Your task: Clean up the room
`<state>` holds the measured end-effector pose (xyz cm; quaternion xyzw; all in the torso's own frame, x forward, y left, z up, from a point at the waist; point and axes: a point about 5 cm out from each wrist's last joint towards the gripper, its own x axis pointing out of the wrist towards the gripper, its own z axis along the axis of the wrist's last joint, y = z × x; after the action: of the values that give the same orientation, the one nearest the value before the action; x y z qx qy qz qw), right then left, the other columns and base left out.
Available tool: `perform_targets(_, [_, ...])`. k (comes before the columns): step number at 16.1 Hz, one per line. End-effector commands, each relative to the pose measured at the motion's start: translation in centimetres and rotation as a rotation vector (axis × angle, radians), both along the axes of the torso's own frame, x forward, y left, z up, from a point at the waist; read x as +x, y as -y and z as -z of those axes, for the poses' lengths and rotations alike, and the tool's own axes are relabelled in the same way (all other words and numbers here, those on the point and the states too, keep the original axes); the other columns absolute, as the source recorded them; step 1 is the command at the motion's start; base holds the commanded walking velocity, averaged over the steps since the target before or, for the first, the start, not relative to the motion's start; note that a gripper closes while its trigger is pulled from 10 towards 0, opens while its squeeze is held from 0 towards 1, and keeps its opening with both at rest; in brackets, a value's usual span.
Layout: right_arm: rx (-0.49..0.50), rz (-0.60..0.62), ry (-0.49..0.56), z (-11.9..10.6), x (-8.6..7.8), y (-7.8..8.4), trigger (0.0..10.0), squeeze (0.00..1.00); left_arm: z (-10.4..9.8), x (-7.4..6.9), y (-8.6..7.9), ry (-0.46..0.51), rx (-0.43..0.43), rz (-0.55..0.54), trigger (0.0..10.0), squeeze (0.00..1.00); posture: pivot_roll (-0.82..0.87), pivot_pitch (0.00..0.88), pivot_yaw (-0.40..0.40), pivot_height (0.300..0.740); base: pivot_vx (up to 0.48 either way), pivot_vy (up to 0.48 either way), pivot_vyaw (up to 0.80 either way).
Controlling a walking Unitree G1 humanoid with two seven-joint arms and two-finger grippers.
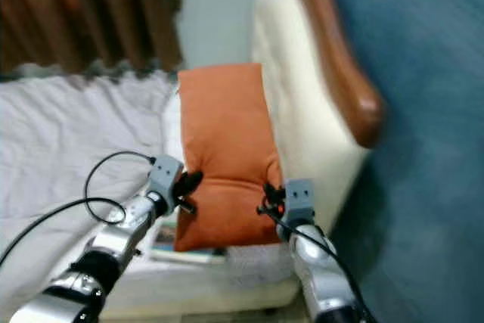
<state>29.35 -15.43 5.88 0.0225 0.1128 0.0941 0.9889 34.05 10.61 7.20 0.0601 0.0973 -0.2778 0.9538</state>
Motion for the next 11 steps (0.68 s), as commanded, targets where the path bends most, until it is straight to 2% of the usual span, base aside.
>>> perform_targets(1, [-0.023, 0.121, 0.022, -0.58, 0.26, 2.85, 10.0, 0.00, -1.84, 1.40, -4.12, 0.066, 0.018, -0.155, 10.0, 0.00, -0.13, 0.023, 0.018, 0.740, 0.000, 0.000, 0.00])
perform_targets(5, [-0.023, 0.136, 0.033, -0.68, 0.02, 3.06, 10.0, 0.00, -2.21, 1.61, -4.08, 0.083, 0.010, -0.167, 10.0, 0.00, -0.13, 0.034, 0.019, 0.740, 0.000, 0.000, 0.00])
perform_targets(11, [-0.025, 0.125, 0.021, -0.33, -0.24, 2.50, 10.0, 0.00, -2.27, 1.94, -3.95, 0.070, 0.051, -0.153, 10.0, 0.00, -0.14, 0.040, 0.031, 0.740, 0.000, 0.000, 0.00])
